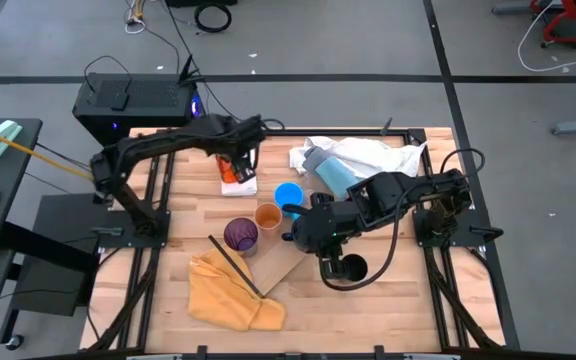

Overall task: Stack small to large cups/mugs on shelf
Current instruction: Put the orange glass on the shelf

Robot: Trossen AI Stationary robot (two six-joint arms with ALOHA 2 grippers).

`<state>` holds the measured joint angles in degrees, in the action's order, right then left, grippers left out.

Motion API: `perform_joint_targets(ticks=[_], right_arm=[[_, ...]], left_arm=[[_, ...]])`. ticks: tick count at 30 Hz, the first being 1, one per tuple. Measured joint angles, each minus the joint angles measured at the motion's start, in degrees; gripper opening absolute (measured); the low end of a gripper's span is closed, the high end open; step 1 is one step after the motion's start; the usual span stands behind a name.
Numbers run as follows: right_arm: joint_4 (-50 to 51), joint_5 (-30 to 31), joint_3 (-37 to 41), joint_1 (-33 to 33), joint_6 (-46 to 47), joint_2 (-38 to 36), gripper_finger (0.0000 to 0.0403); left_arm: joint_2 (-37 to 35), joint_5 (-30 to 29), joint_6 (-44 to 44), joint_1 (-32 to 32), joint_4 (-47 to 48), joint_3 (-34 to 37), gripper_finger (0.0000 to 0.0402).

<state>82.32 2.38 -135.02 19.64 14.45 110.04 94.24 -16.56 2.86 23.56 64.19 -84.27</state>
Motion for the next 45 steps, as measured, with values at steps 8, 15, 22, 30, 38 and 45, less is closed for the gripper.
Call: perform_joint_targets(ticks=[8, 15, 22, 30, 38, 45], right_arm=[[0.0, 0.1, 0.0, -0.2, 0.1, 0.0, 0.0113], [0.0, 0.1, 0.0, -0.1, 0.9, 0.0, 0.0113], [-0.1, 0.1, 0.0, -0.1, 1.0, 0.0, 0.0113], [-0.1, 0.1, 0.0, -0.1, 1.0, 0.0, 0.0113], [-0.3, 0.1, 0.0, -0.1, 1.0, 0.1, 0.0113], [-0.6, 0.1, 0.0, -0.1, 1.1, 0.1, 0.0113]], left_arm=[[7.6, 0.3, 0.1, -0.6, 3.9, 0.0, 0.0206], [8.9, -2.3, -3.3, -2.6, 2.3, 0.0, 0.02], [8.9, -4.8, -5.5, -2.3, 2.5, 0.0, 0.0198], [9.4, -4.2, -4.8, -1.5, 3.5, 0.2, 0.0201], [10.2, -2.8, -3.6, -1.1, 2.1, 3.7, 0.0195], [9.9, -5.2, -5.1, -0.4, -0.4, 7.2, 0.0196]])
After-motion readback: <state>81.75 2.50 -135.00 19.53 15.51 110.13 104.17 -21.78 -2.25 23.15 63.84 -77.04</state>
